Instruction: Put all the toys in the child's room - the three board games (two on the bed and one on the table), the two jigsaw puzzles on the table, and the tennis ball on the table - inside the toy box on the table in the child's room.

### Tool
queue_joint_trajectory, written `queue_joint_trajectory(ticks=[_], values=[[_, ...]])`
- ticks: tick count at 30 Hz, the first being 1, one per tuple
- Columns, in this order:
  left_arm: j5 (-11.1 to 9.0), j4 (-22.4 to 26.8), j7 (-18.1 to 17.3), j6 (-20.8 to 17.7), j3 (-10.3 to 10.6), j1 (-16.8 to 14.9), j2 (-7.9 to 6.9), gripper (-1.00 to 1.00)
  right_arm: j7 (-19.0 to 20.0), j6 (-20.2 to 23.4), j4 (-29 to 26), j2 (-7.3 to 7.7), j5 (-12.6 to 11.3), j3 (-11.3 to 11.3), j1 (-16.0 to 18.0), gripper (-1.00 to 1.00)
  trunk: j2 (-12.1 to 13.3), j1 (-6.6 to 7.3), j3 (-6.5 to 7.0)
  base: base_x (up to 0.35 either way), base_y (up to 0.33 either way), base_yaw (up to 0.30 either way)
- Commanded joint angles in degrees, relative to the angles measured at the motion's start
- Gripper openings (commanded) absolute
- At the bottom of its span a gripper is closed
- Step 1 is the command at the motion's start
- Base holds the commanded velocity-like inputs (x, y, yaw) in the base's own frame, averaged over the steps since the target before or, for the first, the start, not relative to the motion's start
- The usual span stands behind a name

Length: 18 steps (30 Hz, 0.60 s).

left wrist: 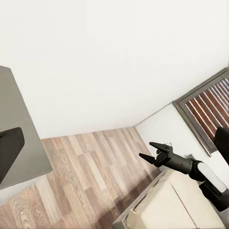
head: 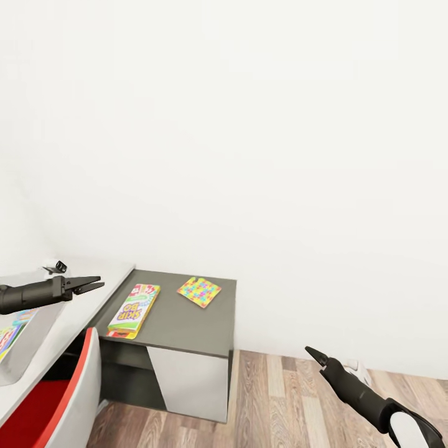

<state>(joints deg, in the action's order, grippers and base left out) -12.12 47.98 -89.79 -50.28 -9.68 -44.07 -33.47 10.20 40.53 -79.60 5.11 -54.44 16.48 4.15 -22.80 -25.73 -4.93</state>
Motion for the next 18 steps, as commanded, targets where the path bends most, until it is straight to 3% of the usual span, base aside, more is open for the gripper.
queue_joint_trajectory(ticks=[1,8,18], values=[[0.00,0.01,-0.21,-0.61,0.02,-0.02,-0.06,1.00,0.19,0.34,0.02,-0.05,0.12,0.11,0.07,1.00,-0.12,-0.05,-0.10,0.188,0.090,-0.220],[0.00,0.01,-0.21,-0.61,0.03,-0.03,-0.02,1.00,0.07,0.34,0.06,-0.05,0.11,0.10,0.07,1.00,-0.12,-0.05,0.13,0.203,0.086,-0.247],[0.00,0.01,-0.21,-0.61,0.05,0.03,-0.02,1.00,0.05,0.33,0.07,-0.08,0.13,0.13,0.07,1.00,-0.12,-0.05,0.47,0.025,0.007,-0.259]])
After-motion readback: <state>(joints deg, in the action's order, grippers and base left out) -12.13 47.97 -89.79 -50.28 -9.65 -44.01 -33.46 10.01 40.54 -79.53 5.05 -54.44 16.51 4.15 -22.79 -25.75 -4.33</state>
